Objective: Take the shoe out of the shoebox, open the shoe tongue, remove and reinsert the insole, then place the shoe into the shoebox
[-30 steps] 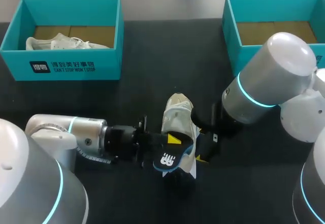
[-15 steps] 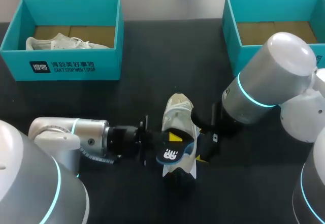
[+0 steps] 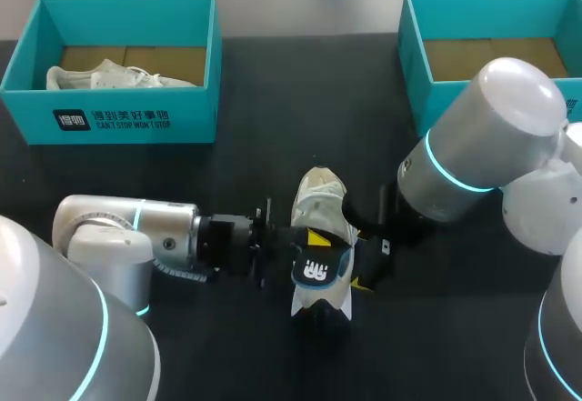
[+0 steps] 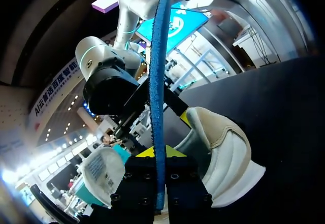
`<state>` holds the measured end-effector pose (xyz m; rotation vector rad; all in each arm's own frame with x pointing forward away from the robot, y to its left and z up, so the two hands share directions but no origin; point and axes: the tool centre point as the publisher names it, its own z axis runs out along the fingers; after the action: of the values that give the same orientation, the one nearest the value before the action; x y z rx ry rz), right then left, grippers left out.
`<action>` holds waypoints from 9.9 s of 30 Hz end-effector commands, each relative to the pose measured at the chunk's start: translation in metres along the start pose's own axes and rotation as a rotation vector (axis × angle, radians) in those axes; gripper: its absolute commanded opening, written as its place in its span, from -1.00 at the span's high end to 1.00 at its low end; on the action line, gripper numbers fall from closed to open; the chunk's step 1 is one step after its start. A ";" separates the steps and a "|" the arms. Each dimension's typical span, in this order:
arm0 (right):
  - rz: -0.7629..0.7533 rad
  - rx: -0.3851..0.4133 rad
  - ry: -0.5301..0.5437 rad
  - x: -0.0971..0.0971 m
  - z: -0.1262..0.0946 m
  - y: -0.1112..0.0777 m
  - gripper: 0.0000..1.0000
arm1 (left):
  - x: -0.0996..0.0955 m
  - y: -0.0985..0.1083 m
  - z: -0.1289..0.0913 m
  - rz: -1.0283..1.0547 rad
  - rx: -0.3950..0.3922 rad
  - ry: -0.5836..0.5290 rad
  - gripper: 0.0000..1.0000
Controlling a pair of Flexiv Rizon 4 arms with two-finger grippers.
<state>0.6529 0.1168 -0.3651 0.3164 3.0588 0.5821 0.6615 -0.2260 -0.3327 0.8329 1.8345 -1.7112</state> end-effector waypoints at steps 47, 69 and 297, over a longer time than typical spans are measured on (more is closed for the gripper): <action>0.001 0.000 -0.003 0.001 0.002 0.000 -1.00 | 0.006 0.001 -0.002 -0.038 -0.080 0.026 0.46; 0.001 0.000 -0.003 0.001 0.002 0.000 -1.00 | 0.001 -0.027 -0.001 -0.060 -0.180 0.036 0.51; 0.001 0.000 -0.003 0.001 0.002 0.000 -1.00 | 0.010 0.015 -0.006 0.119 -0.496 0.153 1.00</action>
<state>0.6528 0.1167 -0.3650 0.3163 3.0588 0.5824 0.6694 -0.2204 -0.3485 0.8552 2.1558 -1.0339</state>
